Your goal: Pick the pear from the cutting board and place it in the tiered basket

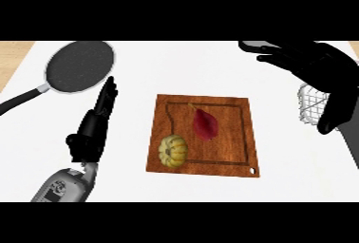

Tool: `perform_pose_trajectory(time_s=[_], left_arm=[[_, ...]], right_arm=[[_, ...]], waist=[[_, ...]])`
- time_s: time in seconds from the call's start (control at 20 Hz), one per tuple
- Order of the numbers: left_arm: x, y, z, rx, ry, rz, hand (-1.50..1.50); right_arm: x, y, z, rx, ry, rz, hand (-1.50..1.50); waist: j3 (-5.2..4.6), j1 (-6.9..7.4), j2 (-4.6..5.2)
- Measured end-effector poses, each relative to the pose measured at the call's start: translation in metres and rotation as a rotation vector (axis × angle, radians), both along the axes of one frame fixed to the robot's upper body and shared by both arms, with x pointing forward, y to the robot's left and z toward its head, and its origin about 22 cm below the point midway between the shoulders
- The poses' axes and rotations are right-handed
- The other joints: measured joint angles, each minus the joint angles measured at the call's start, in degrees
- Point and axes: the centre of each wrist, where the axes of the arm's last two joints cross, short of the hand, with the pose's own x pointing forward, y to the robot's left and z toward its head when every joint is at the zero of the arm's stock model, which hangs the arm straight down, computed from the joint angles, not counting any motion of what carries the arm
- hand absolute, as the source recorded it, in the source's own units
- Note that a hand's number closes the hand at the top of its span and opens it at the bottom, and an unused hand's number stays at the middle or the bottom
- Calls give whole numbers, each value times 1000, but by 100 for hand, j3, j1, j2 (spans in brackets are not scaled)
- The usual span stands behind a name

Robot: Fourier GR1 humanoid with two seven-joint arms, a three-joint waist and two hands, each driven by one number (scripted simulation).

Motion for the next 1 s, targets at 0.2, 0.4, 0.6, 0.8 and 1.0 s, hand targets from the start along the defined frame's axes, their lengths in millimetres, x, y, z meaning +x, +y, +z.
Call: perform_pose_trajectory(time_s=[0.2, 0.4, 0.6, 0.8, 1.0], left_arm=[[0, -2, -2, -8, 9, 8, 0], [0, -2, -5, -6, 12, 12, 0], [-1, -5, -11, -2, 12, 12, 0], [-1, 1, -10, -1, 13, 26, 0], [2, 4, -12, -1, 12, 36, 0]], right_arm=[[0, -8, 67, -250, -230, 57, -150], [-10, 15, 117, -485, -444, 81, -150], [-19, 47, 138, -660, -605, 85, -150], [-23, 77, 131, -781, -692, 107, -150], [-23, 96, 120, -838, -729, 124, -150]], waist=[[-4, -33, -42], [-6, -39, -62], [-11, -62, -67], [-15, -121, -89], [-17, -188, -105]])
